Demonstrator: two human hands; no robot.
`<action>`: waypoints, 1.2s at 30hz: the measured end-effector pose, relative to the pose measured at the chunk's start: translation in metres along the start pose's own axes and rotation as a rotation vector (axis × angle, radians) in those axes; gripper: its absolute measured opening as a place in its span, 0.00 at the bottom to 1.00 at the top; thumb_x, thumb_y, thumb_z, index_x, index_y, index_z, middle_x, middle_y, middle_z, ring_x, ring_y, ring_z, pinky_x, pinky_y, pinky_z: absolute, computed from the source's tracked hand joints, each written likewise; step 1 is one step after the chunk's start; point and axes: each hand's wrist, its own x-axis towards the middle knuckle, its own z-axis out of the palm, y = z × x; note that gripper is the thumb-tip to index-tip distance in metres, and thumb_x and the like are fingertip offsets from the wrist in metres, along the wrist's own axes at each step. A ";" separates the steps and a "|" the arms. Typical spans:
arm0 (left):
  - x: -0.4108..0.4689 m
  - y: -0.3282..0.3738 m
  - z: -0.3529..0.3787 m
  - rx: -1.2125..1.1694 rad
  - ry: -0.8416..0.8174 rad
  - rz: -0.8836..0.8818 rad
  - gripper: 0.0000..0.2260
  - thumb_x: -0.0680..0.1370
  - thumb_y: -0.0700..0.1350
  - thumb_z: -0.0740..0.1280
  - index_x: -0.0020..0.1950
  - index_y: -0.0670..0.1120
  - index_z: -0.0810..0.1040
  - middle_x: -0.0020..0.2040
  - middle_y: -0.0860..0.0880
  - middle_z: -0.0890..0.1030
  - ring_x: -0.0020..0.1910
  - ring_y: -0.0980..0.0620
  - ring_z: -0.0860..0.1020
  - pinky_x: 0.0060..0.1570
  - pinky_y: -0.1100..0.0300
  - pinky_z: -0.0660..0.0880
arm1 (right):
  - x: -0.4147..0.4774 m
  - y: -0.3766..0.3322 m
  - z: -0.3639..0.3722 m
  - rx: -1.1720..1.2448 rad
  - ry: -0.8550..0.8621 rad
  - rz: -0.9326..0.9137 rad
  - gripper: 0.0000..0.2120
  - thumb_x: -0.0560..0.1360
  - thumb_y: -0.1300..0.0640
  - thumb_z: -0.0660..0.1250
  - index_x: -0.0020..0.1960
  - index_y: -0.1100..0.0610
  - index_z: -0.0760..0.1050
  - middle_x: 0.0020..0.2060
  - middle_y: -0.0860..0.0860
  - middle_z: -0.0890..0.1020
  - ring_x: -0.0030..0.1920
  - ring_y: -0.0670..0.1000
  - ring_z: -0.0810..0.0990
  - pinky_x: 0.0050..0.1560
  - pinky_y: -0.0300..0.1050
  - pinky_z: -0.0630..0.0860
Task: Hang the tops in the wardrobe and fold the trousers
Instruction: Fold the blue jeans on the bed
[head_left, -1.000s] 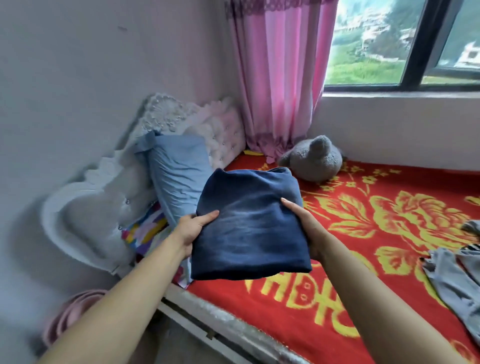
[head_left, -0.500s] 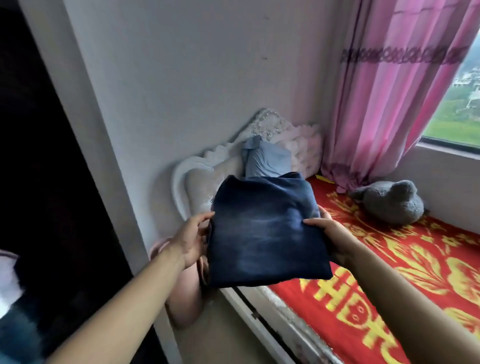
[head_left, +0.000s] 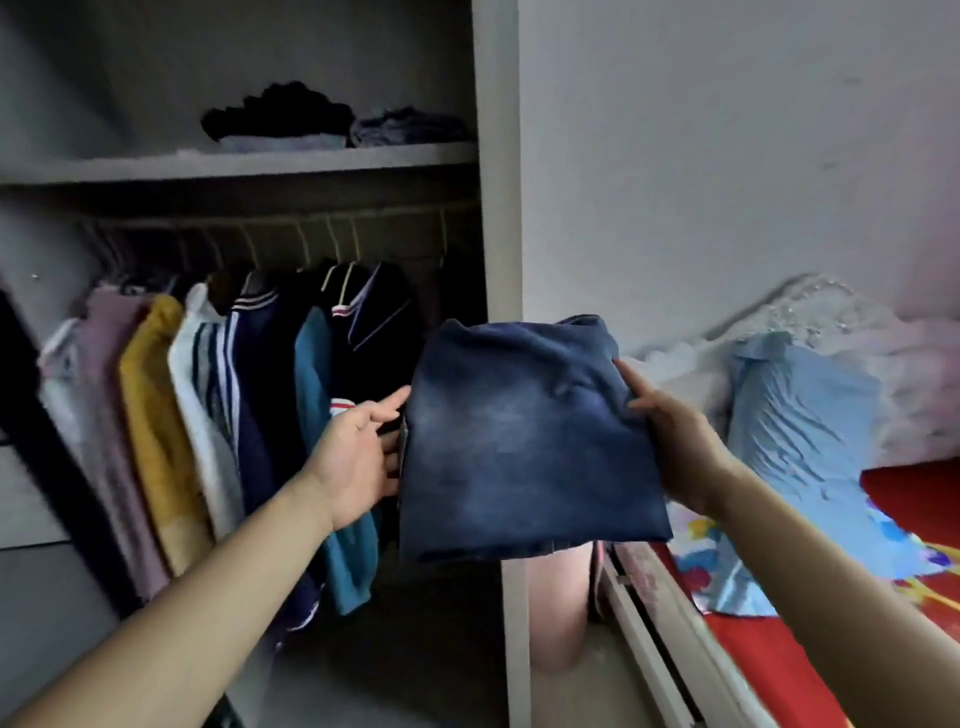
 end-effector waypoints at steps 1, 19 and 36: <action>-0.010 0.010 -0.013 -0.009 0.036 0.006 0.28 0.67 0.51 0.65 0.68 0.59 0.76 0.39 0.51 0.74 0.36 0.50 0.70 0.39 0.54 0.69 | 0.008 0.000 0.016 0.048 -0.023 0.012 0.36 0.68 0.60 0.62 0.76 0.44 0.66 0.70 0.53 0.76 0.68 0.56 0.76 0.63 0.53 0.70; -0.066 0.300 -0.204 0.059 0.229 0.489 0.14 0.76 0.56 0.63 0.54 0.55 0.85 0.35 0.52 0.81 0.32 0.53 0.77 0.34 0.59 0.69 | 0.205 -0.131 0.336 -0.061 -0.189 -0.295 0.32 0.68 0.57 0.61 0.71 0.38 0.70 0.62 0.48 0.83 0.60 0.52 0.83 0.50 0.45 0.81; 0.077 0.456 -0.257 0.123 0.126 0.721 0.09 0.69 0.49 0.63 0.45 0.54 0.82 0.37 0.54 0.81 0.30 0.54 0.80 0.31 0.63 0.75 | 0.376 -0.234 0.391 -0.386 0.030 -0.557 0.43 0.65 0.61 0.66 0.77 0.40 0.60 0.67 0.53 0.74 0.62 0.58 0.78 0.61 0.58 0.78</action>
